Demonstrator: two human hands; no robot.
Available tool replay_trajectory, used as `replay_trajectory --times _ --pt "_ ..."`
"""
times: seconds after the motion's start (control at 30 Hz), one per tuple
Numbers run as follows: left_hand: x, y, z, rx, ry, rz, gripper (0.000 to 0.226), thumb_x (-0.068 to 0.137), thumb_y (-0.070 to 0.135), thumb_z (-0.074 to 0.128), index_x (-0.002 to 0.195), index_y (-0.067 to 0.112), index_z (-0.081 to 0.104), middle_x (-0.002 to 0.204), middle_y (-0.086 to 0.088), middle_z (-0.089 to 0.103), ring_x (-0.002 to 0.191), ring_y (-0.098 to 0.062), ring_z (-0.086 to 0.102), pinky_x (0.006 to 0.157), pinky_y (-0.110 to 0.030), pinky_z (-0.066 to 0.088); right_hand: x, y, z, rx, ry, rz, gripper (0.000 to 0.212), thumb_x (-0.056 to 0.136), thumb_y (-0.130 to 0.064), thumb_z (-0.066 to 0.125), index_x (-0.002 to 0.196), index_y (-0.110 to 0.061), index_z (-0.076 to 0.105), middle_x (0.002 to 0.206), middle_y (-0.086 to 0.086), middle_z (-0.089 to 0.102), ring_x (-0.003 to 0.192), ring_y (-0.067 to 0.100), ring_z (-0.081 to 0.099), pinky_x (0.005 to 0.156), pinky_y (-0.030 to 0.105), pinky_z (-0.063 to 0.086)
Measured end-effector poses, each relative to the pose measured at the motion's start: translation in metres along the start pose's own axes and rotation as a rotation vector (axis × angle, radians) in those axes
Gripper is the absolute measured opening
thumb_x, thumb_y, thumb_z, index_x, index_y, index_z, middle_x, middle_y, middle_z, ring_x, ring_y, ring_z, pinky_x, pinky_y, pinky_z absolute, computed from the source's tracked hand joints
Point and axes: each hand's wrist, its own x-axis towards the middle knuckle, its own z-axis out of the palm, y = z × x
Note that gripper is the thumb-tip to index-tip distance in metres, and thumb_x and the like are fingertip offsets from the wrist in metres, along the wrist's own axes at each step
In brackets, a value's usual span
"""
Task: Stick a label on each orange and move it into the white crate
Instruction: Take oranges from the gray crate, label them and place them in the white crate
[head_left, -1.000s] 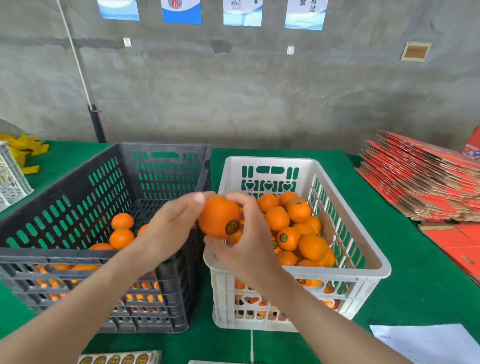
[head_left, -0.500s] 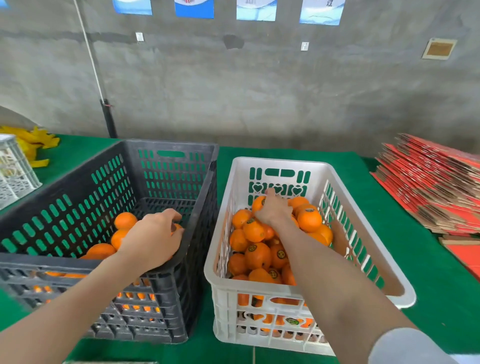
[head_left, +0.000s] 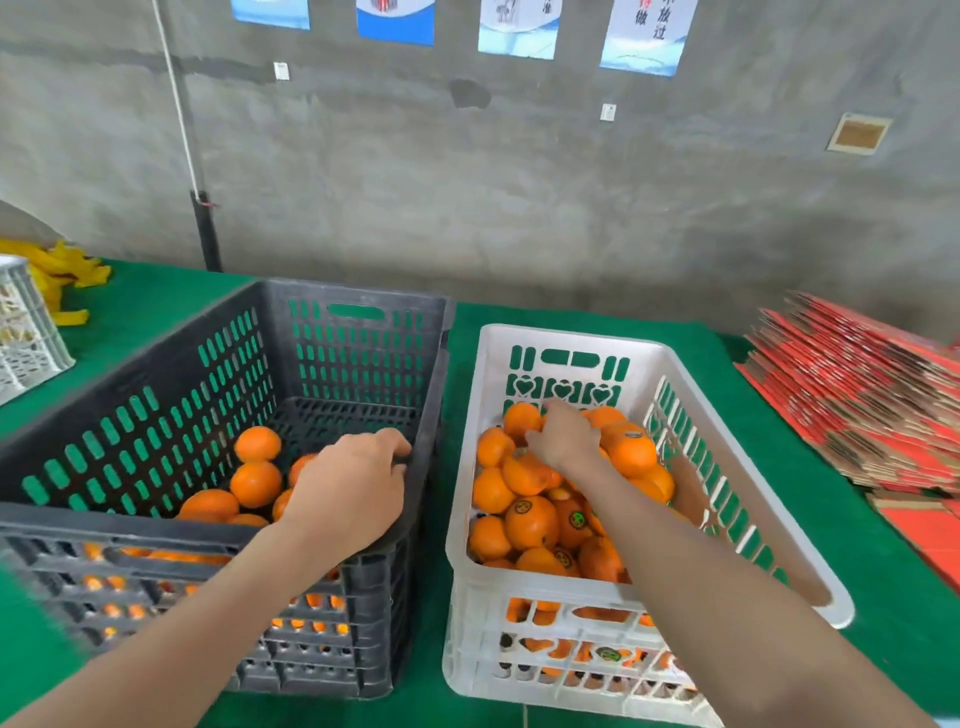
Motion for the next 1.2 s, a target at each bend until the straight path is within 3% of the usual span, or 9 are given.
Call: replay_trajectory --times 0.13,0.23,0.33,0.47,0.63,0.73,0.9,1.03,1.2 --pt "-0.001 -0.001 0.001 0.001 -0.033 0.019 0.019 0.098 0.023 0.042 0.107 0.020 0.059 0.092 -0.003 0.067 0.078 -0.021 0.061 0.066 -0.035 0.052 -0.048 -0.041 -0.011 0.337 0.246 -0.295 0.028 0.090 -0.012 0.055 0.117 -0.008 0.059 0.121 0.008 0.061 0.114 0.021 0.053 0.094 0.023 0.035" --pt "0.001 0.000 0.001 0.020 -0.065 0.012 0.019 0.099 0.024 0.041 0.105 0.020 0.058 0.092 -0.003 0.066 0.077 -0.021 0.061 0.067 -0.034 0.051 -0.100 -0.072 -0.014 0.496 0.339 -0.492 0.017 0.089 -0.011 0.057 0.103 -0.010 0.065 0.107 0.004 0.066 0.103 0.014 0.056 0.089 0.019 0.039" --pt "0.000 0.003 0.001 0.066 -0.077 0.051 0.014 0.097 0.022 0.040 0.101 0.022 0.054 0.090 0.002 0.063 0.079 -0.018 0.060 0.066 -0.024 0.047 -0.147 -0.088 -0.006 0.584 0.322 -0.615 0.019 0.089 -0.018 0.052 0.101 -0.011 0.064 0.104 0.000 0.064 0.100 0.006 0.054 0.088 0.011 0.038" --pt "0.012 -0.017 -0.016 -0.158 -0.275 0.043 0.021 0.092 0.011 0.050 0.101 0.025 0.061 0.088 0.008 0.063 0.072 -0.007 0.058 0.055 -0.012 0.040 -0.175 -0.087 0.009 0.547 0.241 -0.640 0.022 0.091 -0.027 0.047 0.100 -0.015 0.063 0.107 -0.006 0.060 0.101 -0.002 0.048 0.089 0.007 0.035" --pt "0.066 -0.102 -0.046 0.025 -0.277 -0.064 0.030 0.089 0.003 0.055 0.117 0.013 0.063 0.123 -0.007 0.060 0.112 -0.023 0.057 0.085 -0.022 0.042 -0.174 -0.089 0.016 0.492 0.307 -0.663 0.025 0.089 -0.022 0.049 0.080 -0.007 0.067 0.099 -0.002 0.060 0.098 0.003 0.049 0.089 0.007 0.034" --pt "0.085 -0.138 -0.039 0.219 -0.537 0.003 0.039 0.087 0.012 0.064 0.126 0.012 0.058 0.126 -0.005 0.058 0.115 -0.023 0.056 0.094 -0.030 0.047 -0.174 -0.093 0.020 0.499 0.329 -0.671 0.023 0.086 -0.019 0.051 0.077 -0.006 0.068 0.093 0.002 0.062 0.095 0.007 0.050 0.088 0.008 0.035" --pt "0.084 -0.118 0.018 0.186 -1.185 -0.078 0.078 0.089 0.033 0.065 0.150 0.011 0.022 0.139 -0.017 0.050 0.112 -0.029 0.061 0.081 -0.030 0.053 -0.169 -0.095 0.019 0.454 0.298 -0.694 0.011 0.078 -0.003 0.058 0.073 -0.006 0.067 0.090 0.005 0.064 0.096 0.006 0.050 0.087 0.007 0.035" --pt "0.077 -0.111 0.054 0.389 -1.115 0.095 0.062 0.097 0.025 0.051 0.149 0.008 0.021 0.142 -0.015 0.042 0.107 -0.032 0.060 0.082 -0.038 0.052 -0.170 -0.094 0.021 0.468 0.274 -0.689 0.012 0.081 -0.008 0.057 0.074 -0.007 0.066 0.092 0.004 0.064 0.099 0.005 0.050 0.087 0.010 0.037" --pt "0.079 -0.119 0.050 0.406 -1.049 0.203 0.071 0.084 0.015 0.068 0.143 0.026 0.028 0.133 -0.011 0.043 0.106 -0.036 0.059 0.080 -0.042 0.055 -0.168 -0.096 0.019 0.485 0.274 -0.699 0.020 0.082 -0.015 0.049 0.073 -0.007 0.065 0.091 0.004 0.064 0.098 0.005 0.051 0.087 0.011 0.037"
